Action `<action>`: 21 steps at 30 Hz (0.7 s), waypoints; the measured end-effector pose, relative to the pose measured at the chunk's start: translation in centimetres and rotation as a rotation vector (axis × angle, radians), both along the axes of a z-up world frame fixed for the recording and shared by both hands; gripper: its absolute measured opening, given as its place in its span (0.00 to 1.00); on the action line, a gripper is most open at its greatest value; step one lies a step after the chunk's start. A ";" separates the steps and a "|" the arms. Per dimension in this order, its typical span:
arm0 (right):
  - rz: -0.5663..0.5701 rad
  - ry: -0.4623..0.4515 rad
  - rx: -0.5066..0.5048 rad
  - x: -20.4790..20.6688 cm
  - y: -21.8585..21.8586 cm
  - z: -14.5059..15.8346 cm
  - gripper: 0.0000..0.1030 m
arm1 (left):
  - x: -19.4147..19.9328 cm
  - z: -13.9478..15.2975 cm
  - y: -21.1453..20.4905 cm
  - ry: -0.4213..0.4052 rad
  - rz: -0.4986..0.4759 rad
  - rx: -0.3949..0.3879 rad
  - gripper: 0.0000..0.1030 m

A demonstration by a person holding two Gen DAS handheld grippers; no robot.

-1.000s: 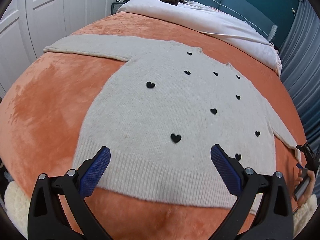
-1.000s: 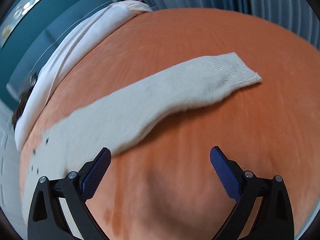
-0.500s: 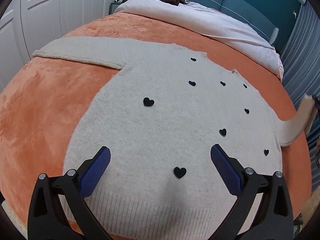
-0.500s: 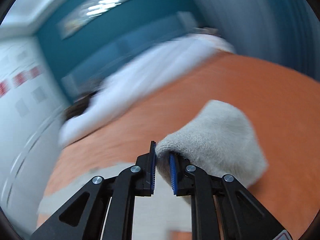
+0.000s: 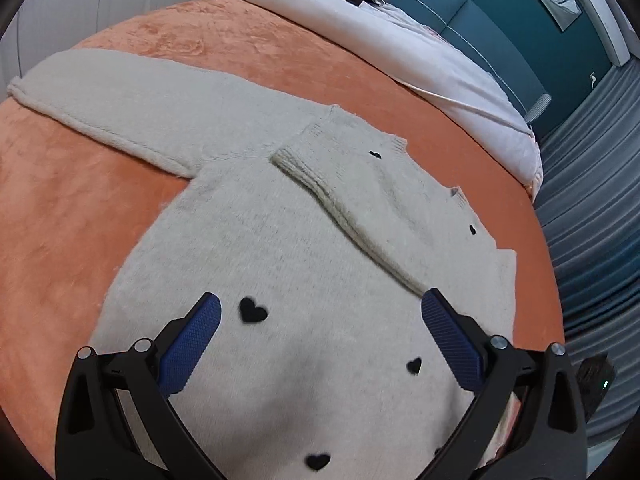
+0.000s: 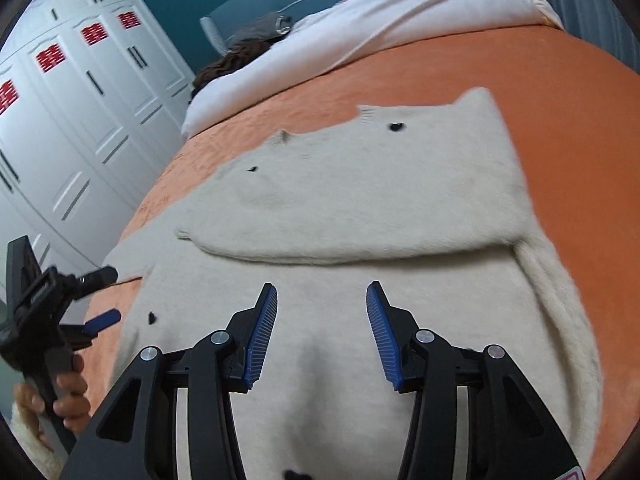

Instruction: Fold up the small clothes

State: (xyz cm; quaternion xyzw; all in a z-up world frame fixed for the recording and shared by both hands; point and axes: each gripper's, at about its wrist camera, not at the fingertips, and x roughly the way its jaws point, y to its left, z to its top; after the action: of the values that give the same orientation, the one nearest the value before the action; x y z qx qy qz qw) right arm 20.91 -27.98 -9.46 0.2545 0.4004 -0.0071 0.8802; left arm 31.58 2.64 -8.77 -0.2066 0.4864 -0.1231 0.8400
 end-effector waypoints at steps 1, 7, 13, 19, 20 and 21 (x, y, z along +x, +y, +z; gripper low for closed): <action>-0.027 0.009 0.003 -0.6 -1.1 -0.6 0.49 | 1.5 -0.7 -0.3 0.032 0.025 -0.012 0.95; -0.205 0.036 0.122 -0.1 -6.4 -2.3 0.59 | 8.2 -3.5 -2.0 0.083 0.102 -0.046 0.95; -0.262 0.034 0.192 3.4 -7.7 -4.1 0.37 | 11.4 -4.1 -3.0 0.097 0.096 -0.067 0.35; -0.321 -0.223 0.108 1.4 -9.1 1.8 0.07 | 10.5 0.9 -2.8 -0.144 0.062 -0.140 0.00; -0.345 -0.201 0.034 1.3 -9.2 1.4 0.07 | 10.3 0.6 -2.8 -0.146 0.063 -0.126 0.00; -0.342 -0.124 0.000 2.0 -9.6 0.0 0.07 | 10.5 -0.3 -2.9 -0.116 0.061 -0.089 0.00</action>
State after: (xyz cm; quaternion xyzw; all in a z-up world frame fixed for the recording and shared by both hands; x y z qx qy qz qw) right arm 22.87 -37.54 -9.41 0.3189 0.2963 -0.1409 0.8892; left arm 42.04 -0.31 -9.10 -0.2510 0.4245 -0.1310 0.8600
